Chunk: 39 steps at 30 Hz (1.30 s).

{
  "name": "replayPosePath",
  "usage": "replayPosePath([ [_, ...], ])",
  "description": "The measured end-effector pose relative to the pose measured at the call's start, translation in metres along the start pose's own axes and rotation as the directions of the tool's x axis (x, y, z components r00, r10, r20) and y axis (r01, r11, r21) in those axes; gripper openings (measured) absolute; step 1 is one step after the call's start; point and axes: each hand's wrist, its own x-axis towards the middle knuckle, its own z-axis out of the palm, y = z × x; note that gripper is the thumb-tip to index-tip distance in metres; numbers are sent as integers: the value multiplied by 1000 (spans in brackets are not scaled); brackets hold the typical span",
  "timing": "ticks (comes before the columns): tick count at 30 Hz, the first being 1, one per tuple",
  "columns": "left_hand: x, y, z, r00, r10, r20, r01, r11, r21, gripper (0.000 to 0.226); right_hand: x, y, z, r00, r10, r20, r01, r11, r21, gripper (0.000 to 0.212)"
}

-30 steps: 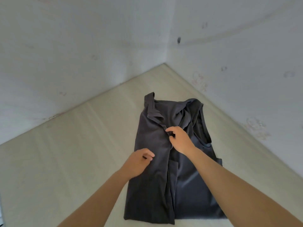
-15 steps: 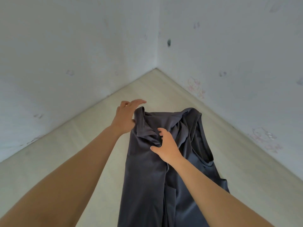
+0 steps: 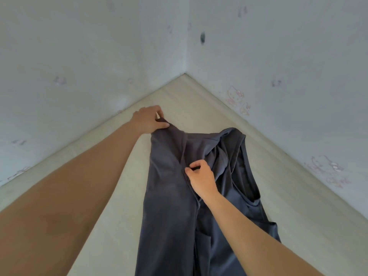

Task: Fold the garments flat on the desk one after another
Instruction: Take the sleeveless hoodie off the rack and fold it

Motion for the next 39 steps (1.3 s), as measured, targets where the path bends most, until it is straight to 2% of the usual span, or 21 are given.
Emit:
replayPosePath([
  [3,-11,8,25,984,27,-178,-6,993,116,42,0,10,-2,1000,-4,-17,2,997,-78,22],
  [5,-29,16,39,932,109,-346,-58,987,153,31,-2,12,-4,1000,-13,-29,11,997,-81,17],
  [7,-51,17,54,897,189,-400,-98,967,237,17,-6,13,-6,999,-14,-32,12,996,-88,15],
  [9,-75,12,73,892,296,-342,-174,922,345,15,-14,16,-7,999,-20,-25,17,993,-119,17],
  [10,-86,9,83,899,340,-275,-245,913,327,18,-18,17,-8,1000,-25,-18,22,991,-131,19],
  [12,-106,5,102,935,348,-62,-325,916,237,38,-29,22,-9,1000,-21,2,21,988,-155,29],
  [14,-119,2,116,939,333,86,-343,897,279,58,-37,28,-11,1000,-19,13,22,968,-251,35],
  [17,-135,0,126,939,338,66,-340,881,329,63,-45,38,-17,993,-68,-97,20,905,-426,13],
  [19,-154,0,131,947,321,-16,-300,901,313,62,-55,46,-23,972,-86,-217,-1,928,-372,5],
  [22,-191,-2,147,944,328,-49,-300,908,293,61,-75,61,-24,958,-78,-277,-11,952,-306,12],
  [26,-241,-6,172,892,444,84,-446,834,324,71,-115,77,-15,978,7,-210,-71,951,-301,26],
  [30,-282,-14,189,885,429,180,-465,826,318,88,-152,101,1,990,4,-140,-52,941,-335,51],
  [33,-309,-19,198,876,428,220,-480,818,317,97,-172,115,3,973,-34,-229,-50,935,-351,43],
  [35,-317,-19,195,879,444,176,-478,815,329,84,-180,119,-4,958,-33,-285,-67,941,-333,33],
  [37,-312,-15,188,863,502,45,-488,809,327,53,-184,123,-14,940,-43,-337,-65,951,-301,23],
  [39,-296,-4,178,835,546,-65,-513,817,265,32,-187,124,-26,923,-41,-382,-67,962,-266,17],
])
